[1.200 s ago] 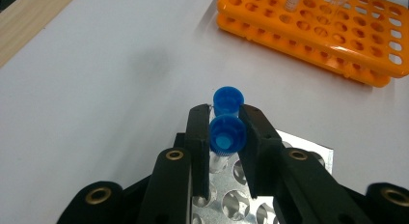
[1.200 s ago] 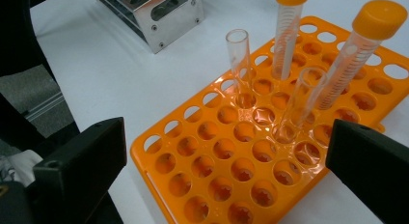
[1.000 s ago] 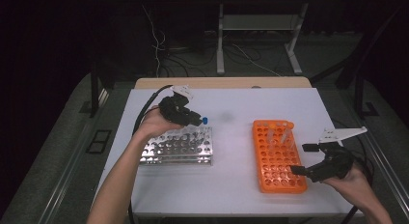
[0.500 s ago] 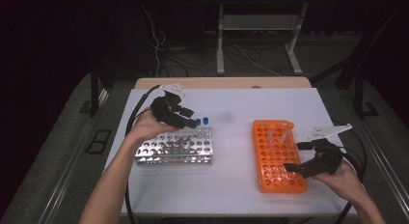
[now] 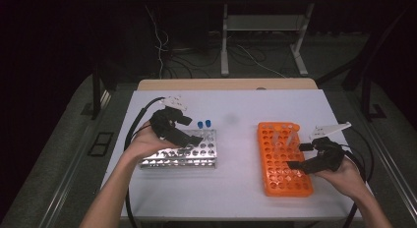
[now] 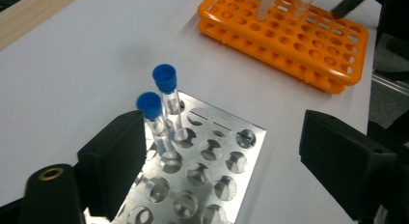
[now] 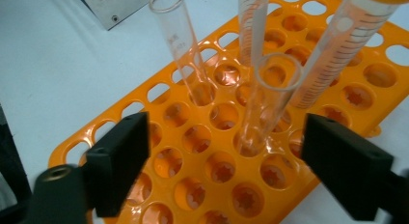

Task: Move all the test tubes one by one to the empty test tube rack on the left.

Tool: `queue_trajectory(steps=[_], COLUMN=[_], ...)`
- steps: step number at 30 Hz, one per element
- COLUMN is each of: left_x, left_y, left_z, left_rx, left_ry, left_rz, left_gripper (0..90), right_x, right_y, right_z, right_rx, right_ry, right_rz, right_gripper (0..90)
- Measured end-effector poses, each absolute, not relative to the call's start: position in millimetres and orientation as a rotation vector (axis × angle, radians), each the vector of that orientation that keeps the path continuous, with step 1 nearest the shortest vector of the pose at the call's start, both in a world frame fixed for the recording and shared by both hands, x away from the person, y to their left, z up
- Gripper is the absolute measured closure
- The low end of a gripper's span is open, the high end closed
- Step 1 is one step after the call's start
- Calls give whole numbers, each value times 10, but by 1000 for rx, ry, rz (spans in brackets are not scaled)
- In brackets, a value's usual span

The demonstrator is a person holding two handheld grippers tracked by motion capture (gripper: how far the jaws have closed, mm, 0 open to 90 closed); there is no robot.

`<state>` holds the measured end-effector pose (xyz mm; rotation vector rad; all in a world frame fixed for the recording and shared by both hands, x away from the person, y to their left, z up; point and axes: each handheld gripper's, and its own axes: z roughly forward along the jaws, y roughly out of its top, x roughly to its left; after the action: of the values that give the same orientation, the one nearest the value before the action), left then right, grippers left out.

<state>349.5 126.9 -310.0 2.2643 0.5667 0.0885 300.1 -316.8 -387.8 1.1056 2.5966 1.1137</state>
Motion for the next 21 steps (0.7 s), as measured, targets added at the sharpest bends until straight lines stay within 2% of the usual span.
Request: queue_trajectory(steps=[2,3,10,11,18,19,20,21], left_x=[3439,3413,3255,3236,3142,3134,3123,3117], left_y=[1259,1255,1218,1207,1158,1154,1147,1144], left_z=[-3093,-3090,-3112,-3123,-3210,-3219,-3231,-3238], left_rx=[2262,2256,2237,2242,2242,2243,2239,2242], left_ry=[558,552,541,544,522,518,520,514], left_rz=[93,91,88,86,70,70,68,66], left_gripper=[131,126,9,9,0,0,0,0], right_x=[3021,3030,3082,3082,3097,3097,3101,3101], right_y=[-3178,-3183,-3182,-3182,-3167,-3167,-3165,-3165], right_z=[-3891,-3897,-3940,-3940,-3961,-3961,-3969,-3969], right_rx=[1105,1101,1086,1086,1069,1069,1059,1059], right_ry=[2593,2596,2595,2595,2571,2571,2569,2569], right_rz=[1103,1098,1069,1069,1031,1031,1025,1025], right_gripper=[208,265,479,479,669,669,717,717])
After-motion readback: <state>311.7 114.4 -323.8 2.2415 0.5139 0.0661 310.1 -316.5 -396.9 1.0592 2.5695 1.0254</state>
